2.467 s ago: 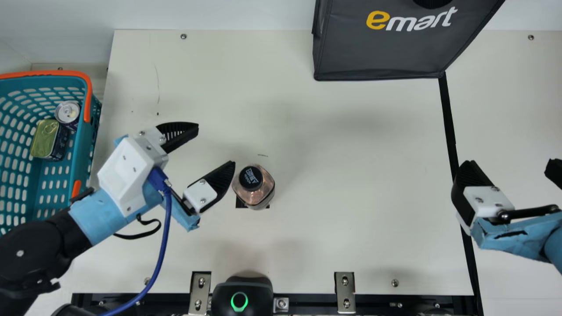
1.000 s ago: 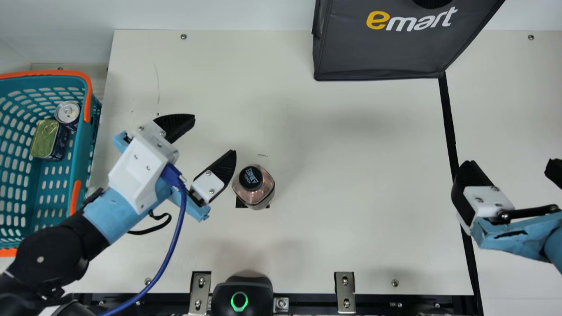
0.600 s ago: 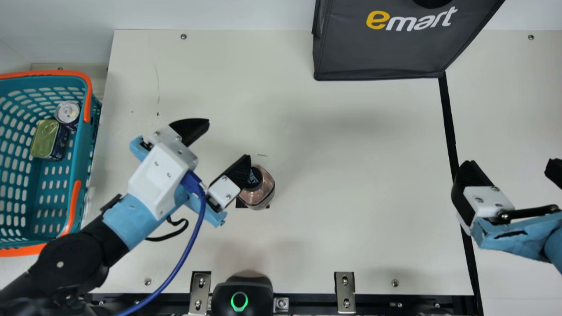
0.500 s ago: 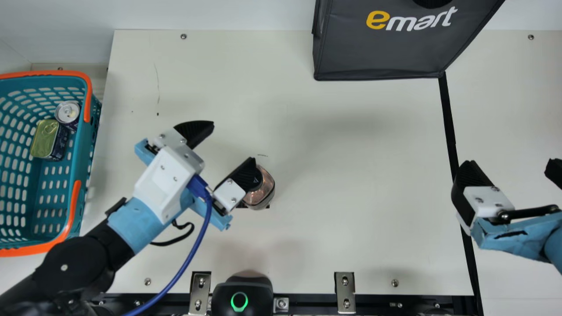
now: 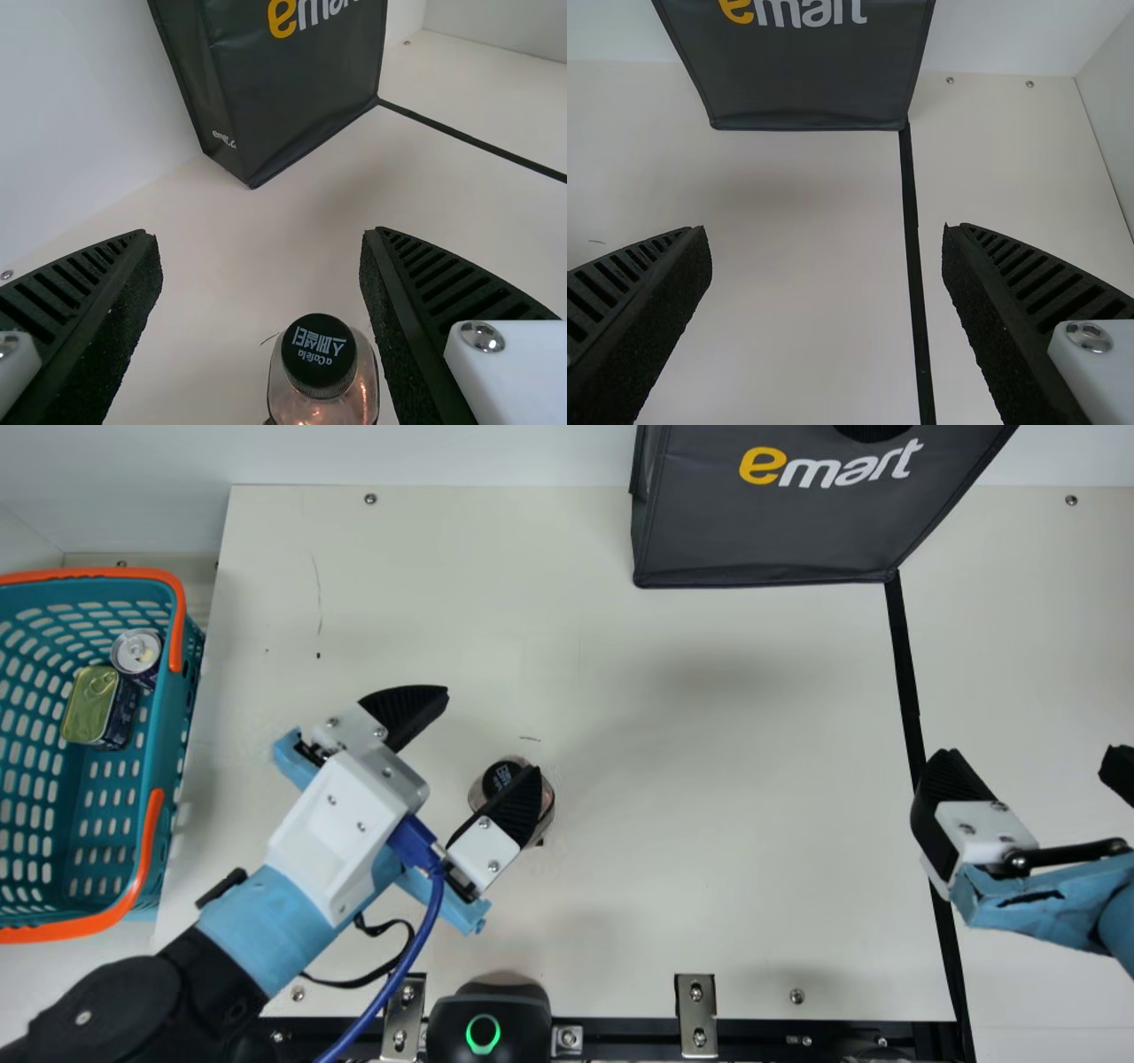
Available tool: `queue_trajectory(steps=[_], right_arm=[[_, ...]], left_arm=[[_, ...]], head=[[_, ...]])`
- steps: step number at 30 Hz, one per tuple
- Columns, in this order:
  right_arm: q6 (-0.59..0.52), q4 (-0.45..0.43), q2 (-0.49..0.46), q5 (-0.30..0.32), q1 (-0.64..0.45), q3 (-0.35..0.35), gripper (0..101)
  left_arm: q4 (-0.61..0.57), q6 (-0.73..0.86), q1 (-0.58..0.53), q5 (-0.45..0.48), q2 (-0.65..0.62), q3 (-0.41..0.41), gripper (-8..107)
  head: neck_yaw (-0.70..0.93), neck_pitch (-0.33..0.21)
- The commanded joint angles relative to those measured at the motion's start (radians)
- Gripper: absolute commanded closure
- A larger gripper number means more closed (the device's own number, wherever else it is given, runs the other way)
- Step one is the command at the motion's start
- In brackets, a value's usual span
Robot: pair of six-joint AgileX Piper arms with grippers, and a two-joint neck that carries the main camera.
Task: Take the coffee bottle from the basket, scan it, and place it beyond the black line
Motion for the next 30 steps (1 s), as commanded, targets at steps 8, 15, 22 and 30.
queue_trajectory(steps=[8, 15, 22, 30], right_arm=[[0.000, 0.000, 0.000, 0.000, 0.000, 0.000, 10], [0.000, 0.000, 0.000, 0.000, 0.000, 0.000, 10], [0.000, 0.000, 0.000, 0.000, 0.000, 0.000, 10], [0.000, 0.000, 0.000, 0.000, 0.000, 0.000, 10]], left_arm=[[-0.171, 0.168, 0.030, -0.028, 0.007, 0.003, 9], [-0.224, 0.218, 0.055, -0.072, 0.030, 0.015, 9], [-0.240, 0.222, 0.061, -0.098, 0.061, 0.010, 9], [-0.209, 0.168, 0.052, -0.091, 0.087, 0.003, 9]], head=[[0.002, -0.027], [0.002, -0.027], [0.002, -0.027], [0.002, -0.027]])
